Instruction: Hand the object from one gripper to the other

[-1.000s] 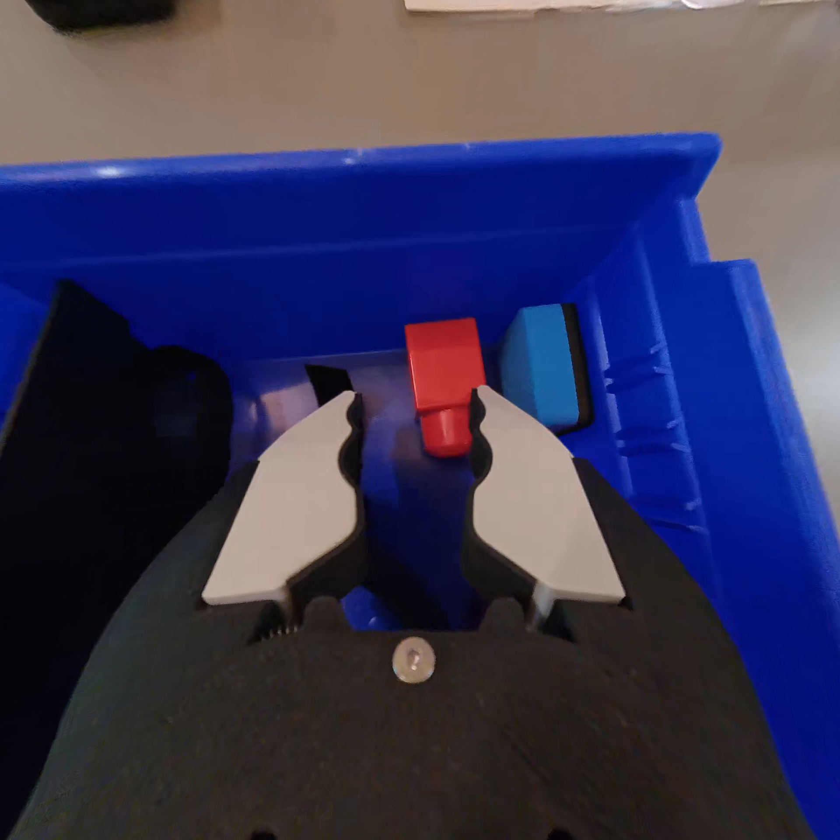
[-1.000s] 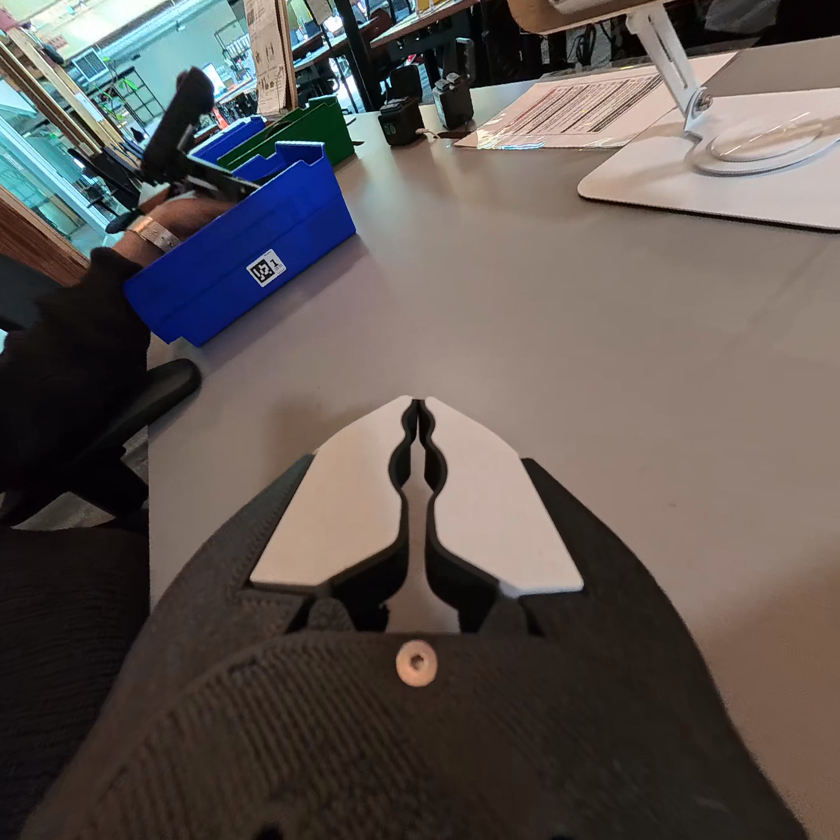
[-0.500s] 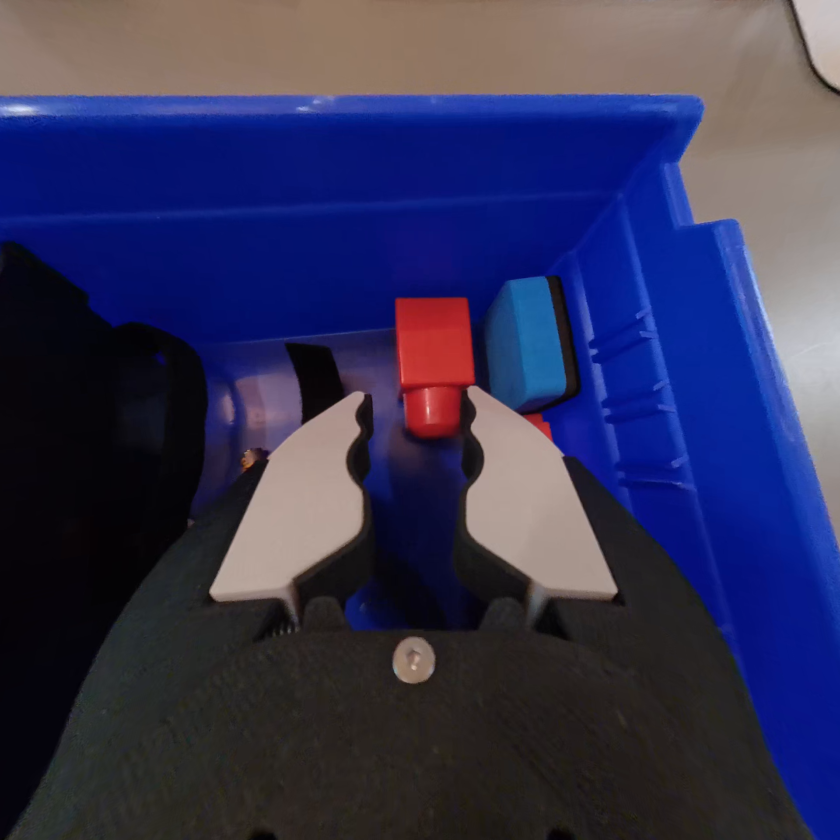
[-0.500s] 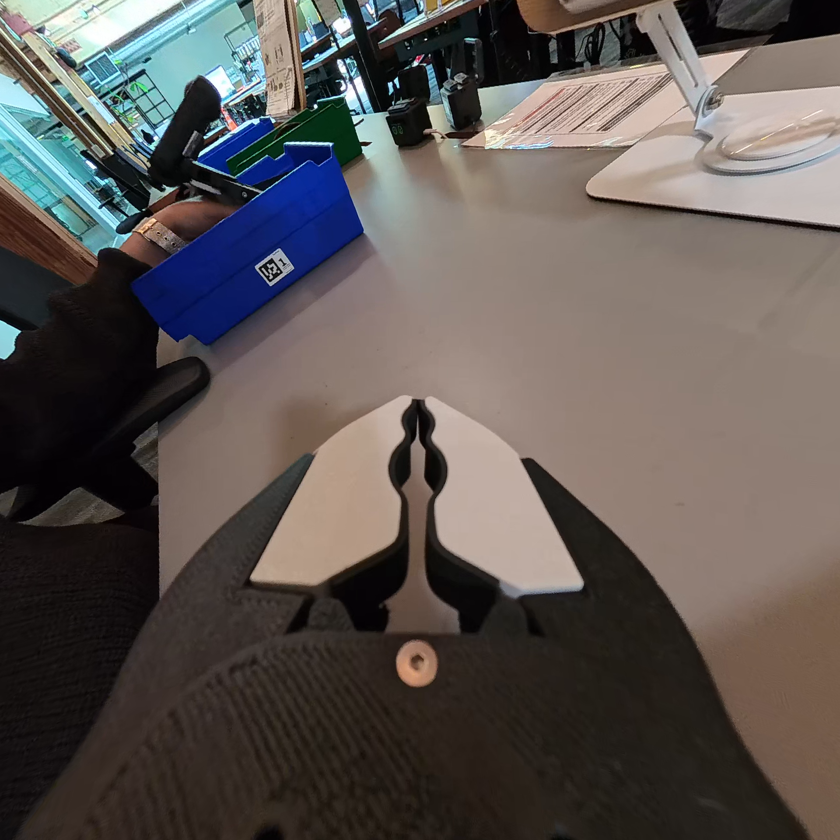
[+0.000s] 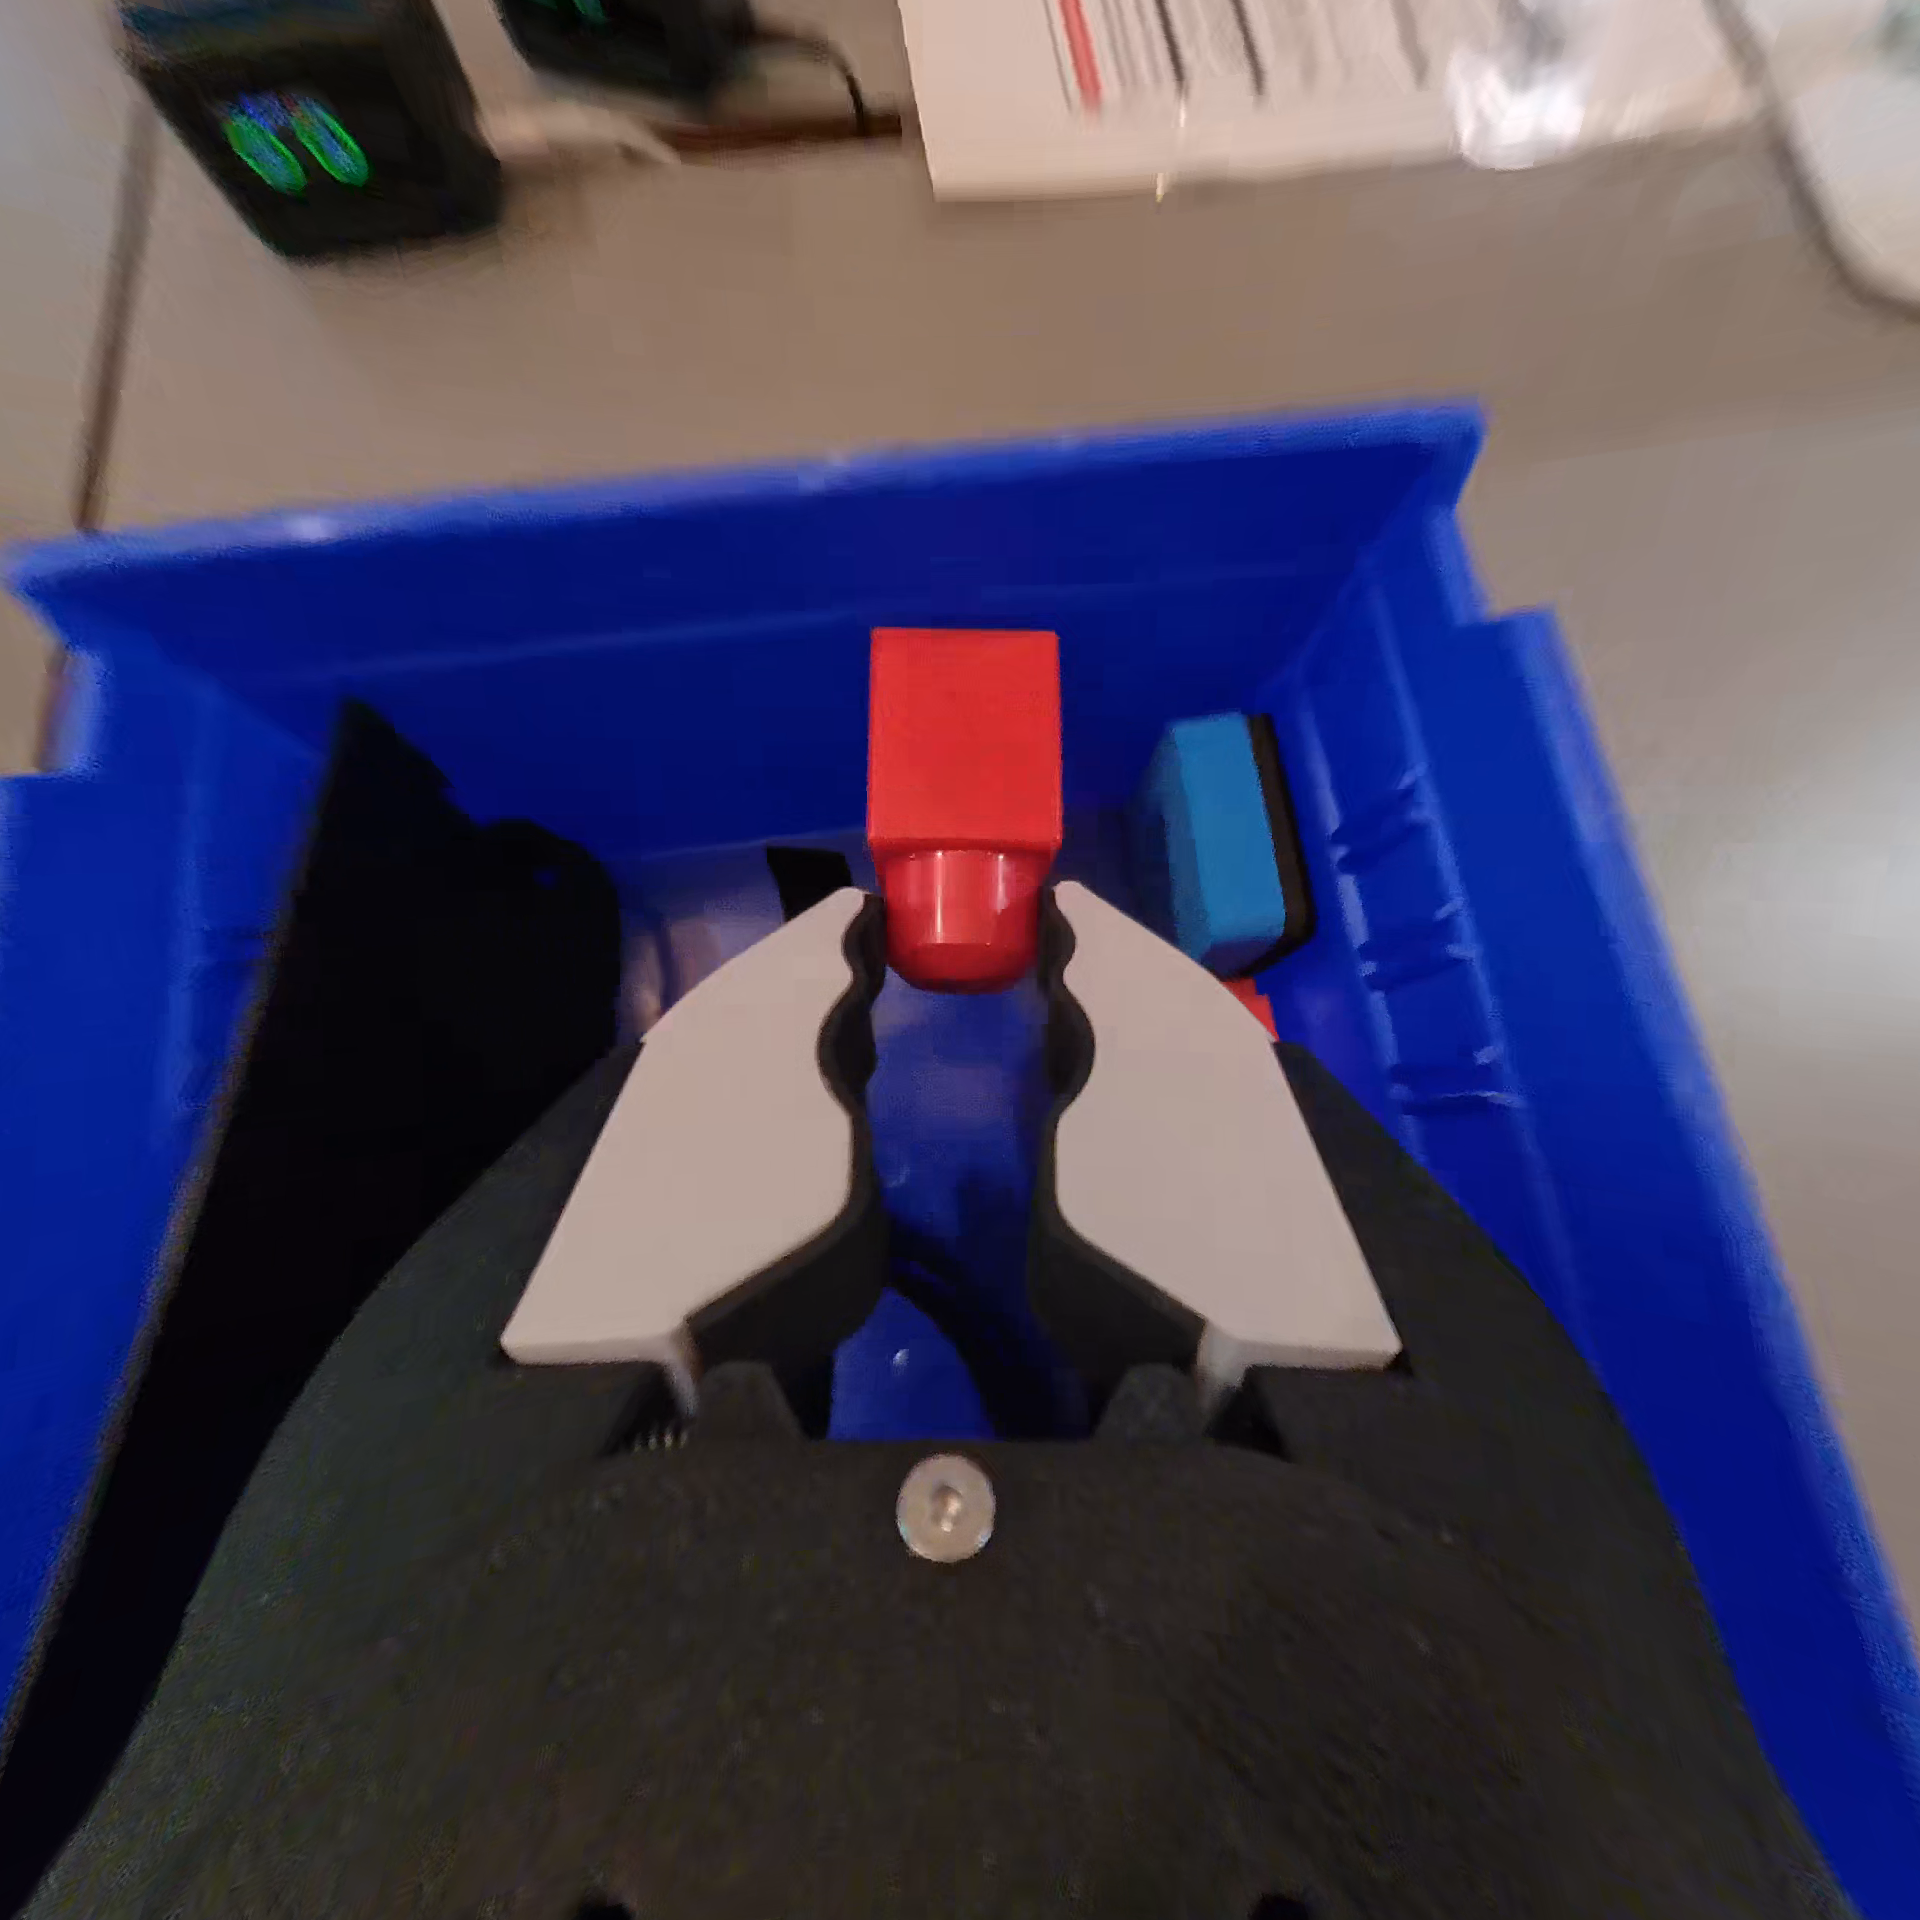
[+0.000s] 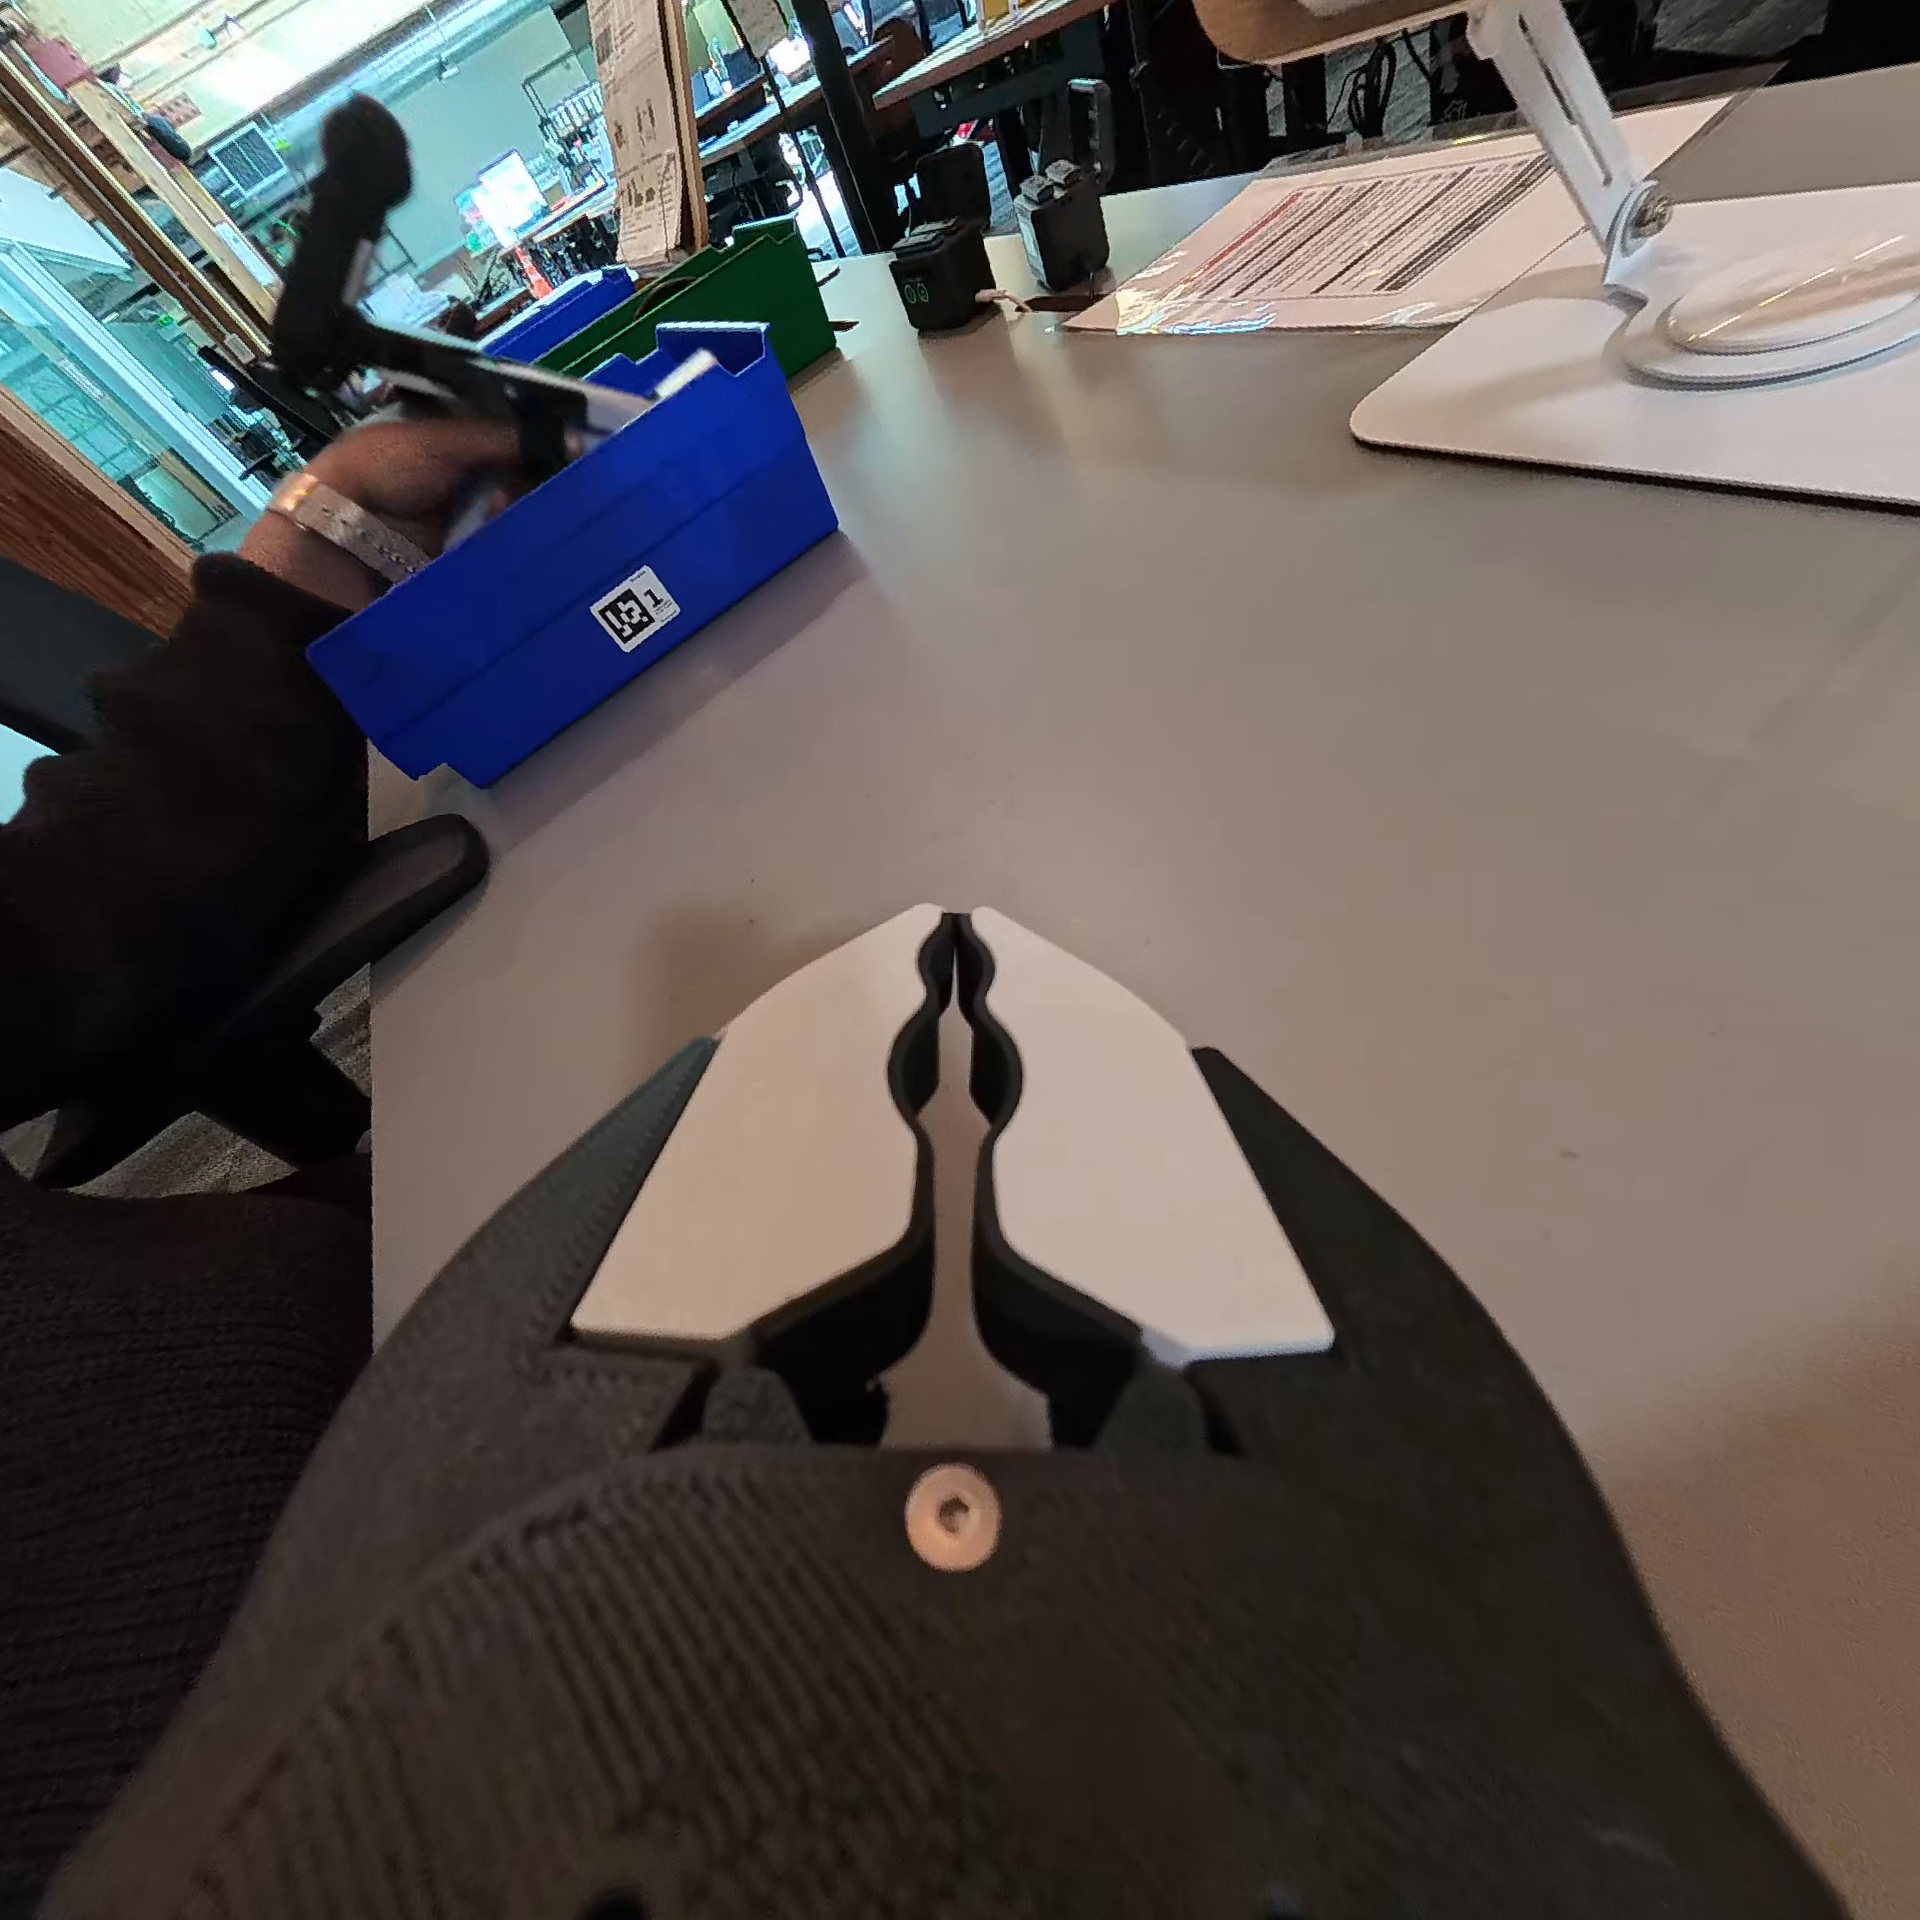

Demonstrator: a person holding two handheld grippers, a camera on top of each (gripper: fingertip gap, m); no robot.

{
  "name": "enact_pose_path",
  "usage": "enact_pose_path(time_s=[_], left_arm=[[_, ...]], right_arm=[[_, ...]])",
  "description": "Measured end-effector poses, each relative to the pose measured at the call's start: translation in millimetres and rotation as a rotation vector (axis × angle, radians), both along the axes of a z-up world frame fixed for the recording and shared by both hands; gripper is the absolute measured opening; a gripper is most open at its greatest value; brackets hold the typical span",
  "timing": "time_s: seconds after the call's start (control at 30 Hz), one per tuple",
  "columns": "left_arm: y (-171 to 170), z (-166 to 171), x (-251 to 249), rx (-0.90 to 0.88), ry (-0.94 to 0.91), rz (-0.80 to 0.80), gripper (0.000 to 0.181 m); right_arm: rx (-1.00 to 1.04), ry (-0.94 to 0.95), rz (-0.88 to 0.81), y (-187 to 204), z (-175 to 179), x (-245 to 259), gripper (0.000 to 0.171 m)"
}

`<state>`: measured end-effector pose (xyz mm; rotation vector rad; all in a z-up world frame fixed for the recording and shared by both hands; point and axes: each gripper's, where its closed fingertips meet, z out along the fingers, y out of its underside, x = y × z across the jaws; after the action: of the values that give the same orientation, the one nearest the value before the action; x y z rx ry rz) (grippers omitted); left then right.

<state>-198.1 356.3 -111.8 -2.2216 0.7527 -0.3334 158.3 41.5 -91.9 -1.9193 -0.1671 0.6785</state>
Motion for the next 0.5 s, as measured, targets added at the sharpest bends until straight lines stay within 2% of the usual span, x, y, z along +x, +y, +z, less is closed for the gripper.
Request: enact_pose_path(time_s=[0.13,0.3,0.4,0.5], left_arm=[[-7,76,0,0.162,-0.185,0.01,0.03],[-52,166,45,0.309,-0.43,-0.15,0.029],[-94,191,98,0.293,-0.549,-0.335,0.029],[-133,179,154,0.249,-0.492,-0.512,0.029]], right_arm=[[-0.003,0.002,0.002,1,-1,-1,0.0],[0.005,-0.012,0.005,0,0,-2,0.0],[0.017,-0.023,0.01,0,1,-4,0.0],[0.042,-0.032,0.013,-1,5,-5,0.002]])
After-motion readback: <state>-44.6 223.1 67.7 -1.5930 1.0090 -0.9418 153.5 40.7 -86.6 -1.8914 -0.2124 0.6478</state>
